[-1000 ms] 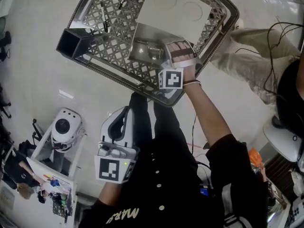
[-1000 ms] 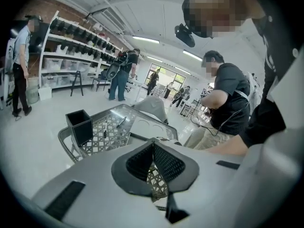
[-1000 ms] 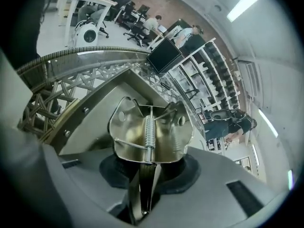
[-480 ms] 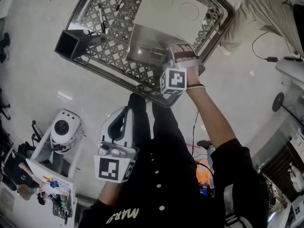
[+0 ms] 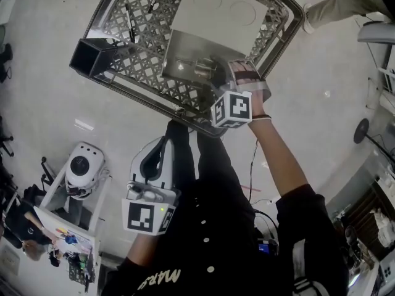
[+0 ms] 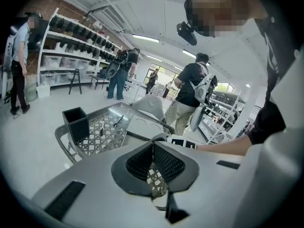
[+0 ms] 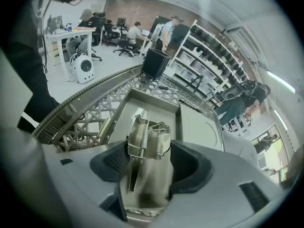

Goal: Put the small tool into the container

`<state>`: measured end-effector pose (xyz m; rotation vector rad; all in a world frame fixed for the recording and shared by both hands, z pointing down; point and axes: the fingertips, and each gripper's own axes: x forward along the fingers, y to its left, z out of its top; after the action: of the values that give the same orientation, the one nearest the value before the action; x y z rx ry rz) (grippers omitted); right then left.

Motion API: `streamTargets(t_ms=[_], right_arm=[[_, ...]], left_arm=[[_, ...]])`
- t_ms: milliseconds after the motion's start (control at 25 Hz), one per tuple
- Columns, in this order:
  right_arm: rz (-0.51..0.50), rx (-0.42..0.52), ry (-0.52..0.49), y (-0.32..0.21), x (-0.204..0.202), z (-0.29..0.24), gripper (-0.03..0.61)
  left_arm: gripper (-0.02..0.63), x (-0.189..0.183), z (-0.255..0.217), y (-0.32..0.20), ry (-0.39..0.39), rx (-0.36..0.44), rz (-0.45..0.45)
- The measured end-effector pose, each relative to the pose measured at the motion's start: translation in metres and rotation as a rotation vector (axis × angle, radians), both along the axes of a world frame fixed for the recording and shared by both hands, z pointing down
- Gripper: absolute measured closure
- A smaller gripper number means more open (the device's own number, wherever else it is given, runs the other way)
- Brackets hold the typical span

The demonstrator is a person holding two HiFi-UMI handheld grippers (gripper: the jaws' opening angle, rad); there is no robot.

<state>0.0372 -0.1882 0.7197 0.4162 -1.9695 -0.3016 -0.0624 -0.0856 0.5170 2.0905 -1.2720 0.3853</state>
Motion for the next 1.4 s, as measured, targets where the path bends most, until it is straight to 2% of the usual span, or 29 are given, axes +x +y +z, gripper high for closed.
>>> streamTargets(t_ms=[200,600,840,1280,1400], right_arm=[[0.025,0.015,-0.047,0.003,-0.002,-0.015,0.315],[0.01,0.018,-0.066,0.0,-0.006,-0.018,0.331],[0.114,-0.118,-0.18,-0.016,-0.01,-0.014,0.334],[0.167,-0.201,-0.245,-0.028,-0.02,0.0,0.314],[0.182,-0.263,-0.271,-0.027,-0.022,0.003,0.313]], left_arm=[[0.584,0.001,0.001,0.002,0.002,-0.002,0.006],[0.584,0.002,0.0,0.003,0.001,-0.005,0.013],[0.584,0.001,0.001,0.001,0.004,-0.009,0.014],[0.584,-0.001,0.005,0.001,0.003,-0.022,0.008],[0.584,-0.002,0.006,0.0,0.003,-0.028,0.008]])
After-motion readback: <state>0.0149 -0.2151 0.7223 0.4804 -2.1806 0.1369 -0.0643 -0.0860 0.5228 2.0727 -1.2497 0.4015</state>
